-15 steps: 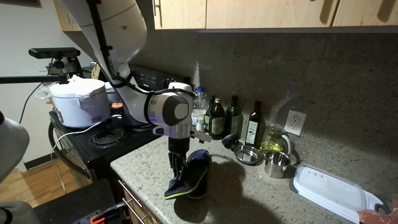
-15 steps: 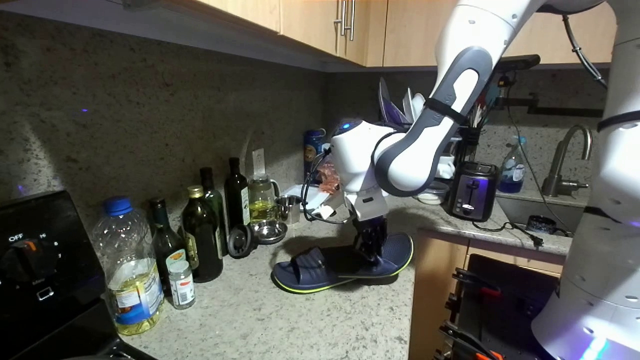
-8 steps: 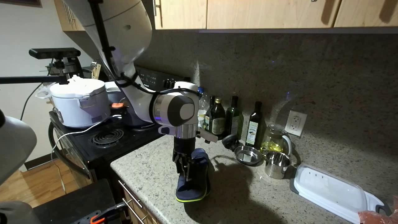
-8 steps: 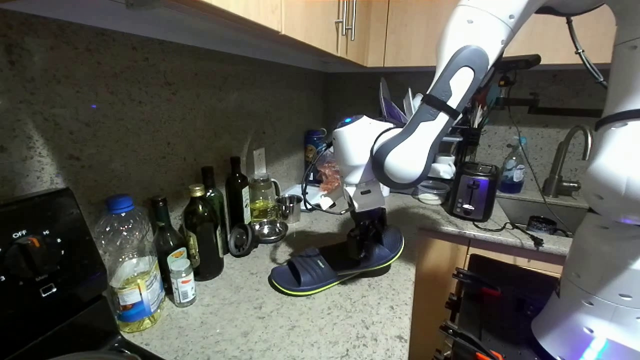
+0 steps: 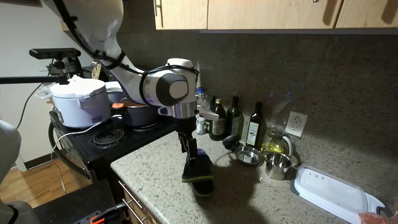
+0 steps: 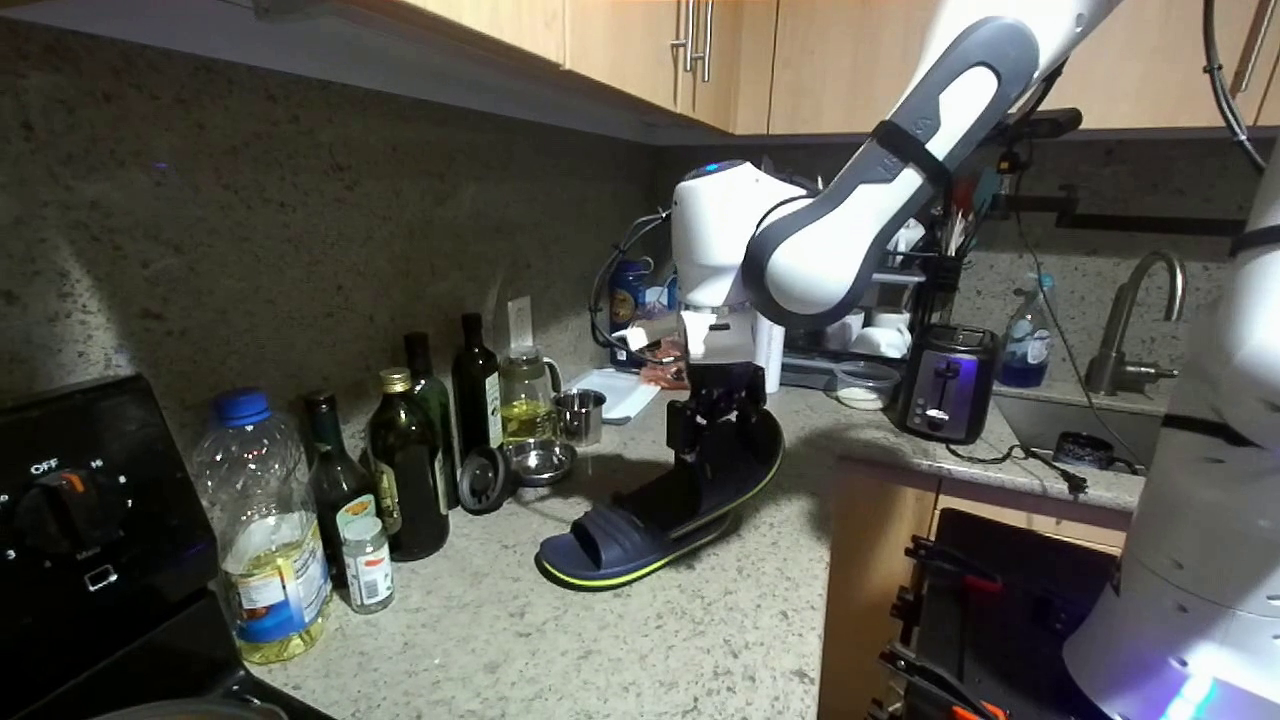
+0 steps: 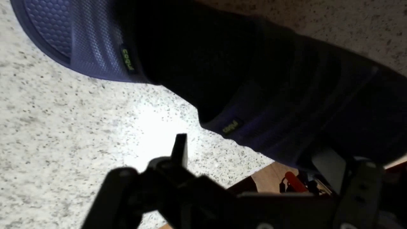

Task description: Fold the slippers together

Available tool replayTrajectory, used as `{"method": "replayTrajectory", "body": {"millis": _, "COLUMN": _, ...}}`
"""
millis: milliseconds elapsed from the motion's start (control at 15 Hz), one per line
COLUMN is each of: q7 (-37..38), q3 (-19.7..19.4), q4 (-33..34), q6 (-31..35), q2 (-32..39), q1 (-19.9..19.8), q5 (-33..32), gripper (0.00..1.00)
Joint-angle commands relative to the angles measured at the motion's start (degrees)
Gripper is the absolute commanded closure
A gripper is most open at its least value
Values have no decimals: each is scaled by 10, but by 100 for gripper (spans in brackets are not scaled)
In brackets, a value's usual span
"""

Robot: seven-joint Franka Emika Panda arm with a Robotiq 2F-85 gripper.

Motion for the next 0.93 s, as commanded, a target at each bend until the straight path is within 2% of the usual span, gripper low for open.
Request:
{"method": "replayTrajectory", "body": {"millis": 0, "q7": 74, "q3": -62, "q4": -14, "q6": -6, "q2": -36, "q1": 63, "q5": -26, "gripper": 0}}
{"method": "replayTrajectory", "body": {"millis": 267, "q7": 158, "q3": -96, "q4": -13, "q6": -16, "q2": -38, "q1": 92, "q5": -59, "gripper": 0}}
{"method": "replayTrajectory", "body": {"millis": 600, "q7": 207, "q3": -103, "q4": -33, "q6": 0, "q2": -56, "q1": 124, "q5": -37, "gripper": 0}}
{"method": "replayTrajectory", "body": {"millis": 667, "q7": 183, "q3": -112, "q4": -10, "q6": -9, "q2": -26, "q1": 121, "q5": -47, "gripper": 0}}
{"method": "replayTrajectory", "body": {"millis": 867, "q7": 187, "q3": -114, "q4": -11, "q6": -9, "q2": -25, "q1": 127, "q5": -46, "gripper": 0}}
